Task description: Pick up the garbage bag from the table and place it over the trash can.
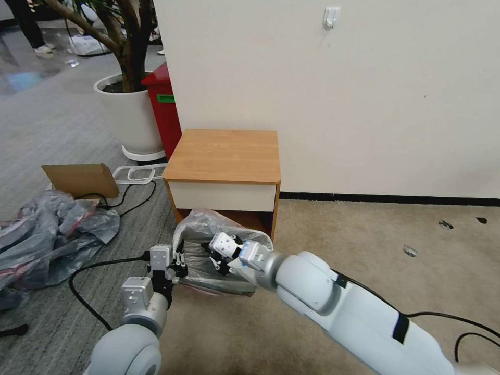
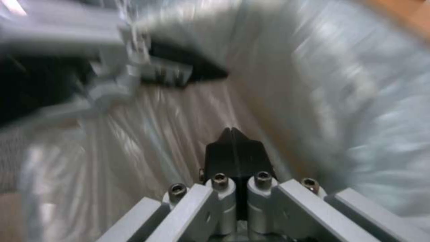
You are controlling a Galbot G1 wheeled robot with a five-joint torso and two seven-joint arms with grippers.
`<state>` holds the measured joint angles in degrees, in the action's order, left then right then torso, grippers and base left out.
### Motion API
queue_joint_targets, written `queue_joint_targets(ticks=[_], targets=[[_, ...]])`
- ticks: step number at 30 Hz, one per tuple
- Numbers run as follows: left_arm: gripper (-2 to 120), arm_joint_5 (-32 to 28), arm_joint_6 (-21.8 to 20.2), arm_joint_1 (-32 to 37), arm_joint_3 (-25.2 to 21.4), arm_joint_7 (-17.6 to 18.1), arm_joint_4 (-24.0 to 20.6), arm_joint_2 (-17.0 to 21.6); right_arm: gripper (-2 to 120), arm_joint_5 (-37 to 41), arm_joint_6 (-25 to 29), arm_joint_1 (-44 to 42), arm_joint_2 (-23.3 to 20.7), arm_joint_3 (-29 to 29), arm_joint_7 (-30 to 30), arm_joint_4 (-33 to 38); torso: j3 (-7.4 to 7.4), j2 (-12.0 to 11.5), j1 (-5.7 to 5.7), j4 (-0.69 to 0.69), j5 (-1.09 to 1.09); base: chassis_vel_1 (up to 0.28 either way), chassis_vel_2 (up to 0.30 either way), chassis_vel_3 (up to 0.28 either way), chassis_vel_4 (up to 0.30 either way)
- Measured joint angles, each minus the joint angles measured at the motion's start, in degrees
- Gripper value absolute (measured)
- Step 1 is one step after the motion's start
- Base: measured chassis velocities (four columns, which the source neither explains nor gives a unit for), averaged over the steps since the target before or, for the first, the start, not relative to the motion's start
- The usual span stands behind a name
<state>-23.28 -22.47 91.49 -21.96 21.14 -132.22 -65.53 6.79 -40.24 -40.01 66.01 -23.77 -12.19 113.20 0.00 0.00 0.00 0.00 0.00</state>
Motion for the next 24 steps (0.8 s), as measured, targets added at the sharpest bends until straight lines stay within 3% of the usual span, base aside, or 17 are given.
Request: queue_joint_targets(ticks=[24], targets=[[4, 2.4, 0.2, 2.4, -0.2, -2.2, -2.9, -2.1, 0, -6.3, -0.3, 5.7, 0.1, -7.3, -2.1, -7.6, -0.01, 0.0, 0.0, 0.0, 0.0, 0.0, 0.0, 0.0, 0.0]])
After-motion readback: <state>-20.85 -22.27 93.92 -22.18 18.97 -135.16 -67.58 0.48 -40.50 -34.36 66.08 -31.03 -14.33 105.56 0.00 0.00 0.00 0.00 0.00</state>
